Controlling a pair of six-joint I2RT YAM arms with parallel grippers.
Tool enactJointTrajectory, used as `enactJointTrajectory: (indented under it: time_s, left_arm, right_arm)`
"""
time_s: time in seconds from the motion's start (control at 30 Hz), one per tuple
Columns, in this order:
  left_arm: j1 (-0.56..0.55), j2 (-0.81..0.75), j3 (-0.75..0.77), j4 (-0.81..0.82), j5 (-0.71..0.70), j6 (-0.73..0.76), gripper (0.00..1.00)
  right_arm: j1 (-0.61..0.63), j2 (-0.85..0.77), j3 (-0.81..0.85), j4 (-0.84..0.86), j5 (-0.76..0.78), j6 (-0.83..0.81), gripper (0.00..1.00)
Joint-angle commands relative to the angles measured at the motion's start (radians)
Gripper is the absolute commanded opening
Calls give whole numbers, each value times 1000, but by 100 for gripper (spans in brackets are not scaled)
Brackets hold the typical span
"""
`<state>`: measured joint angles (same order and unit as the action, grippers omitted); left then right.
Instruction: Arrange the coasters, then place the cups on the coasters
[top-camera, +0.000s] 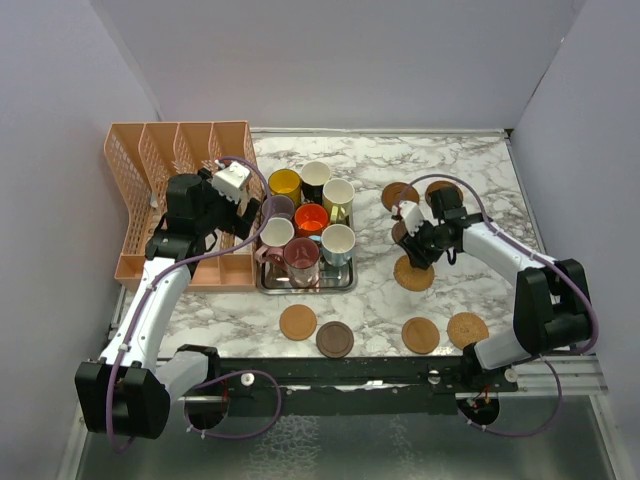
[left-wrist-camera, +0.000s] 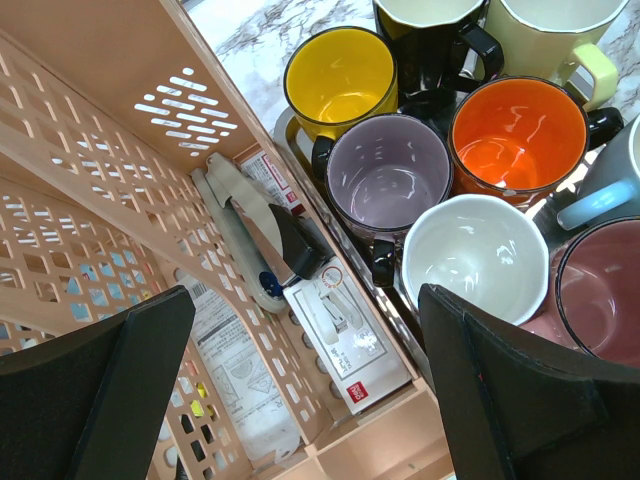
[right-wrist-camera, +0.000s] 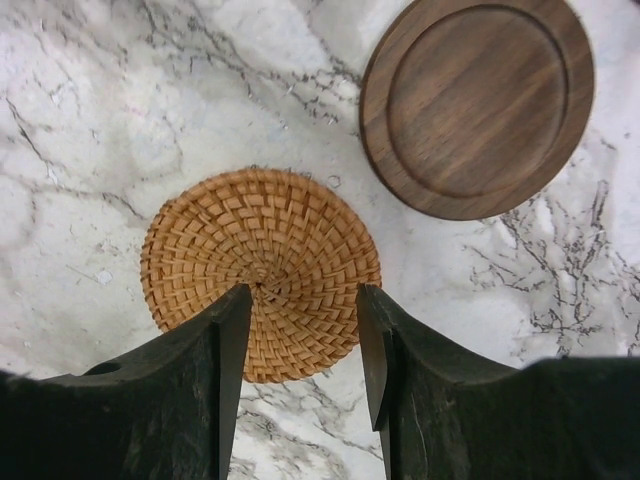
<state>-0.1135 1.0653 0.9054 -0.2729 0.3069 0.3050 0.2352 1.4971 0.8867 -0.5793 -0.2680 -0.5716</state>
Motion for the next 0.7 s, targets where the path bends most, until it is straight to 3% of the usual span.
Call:
enactJointTrajectory:
  time_s: [0.0,0.23,0.67]
  left_arm:
    - [-4,-24,-5,-1,32,2,99]
    - [-4,-23,-3,0,36,1,99]
    - [-5,-19,2,-3,35,-1,99]
  right_arm:
    - [-4,-4,57,64,-2,113,47]
    - [-4,121,208,154,-6,248,42]
    - [-4,352,398,266,114,330,40]
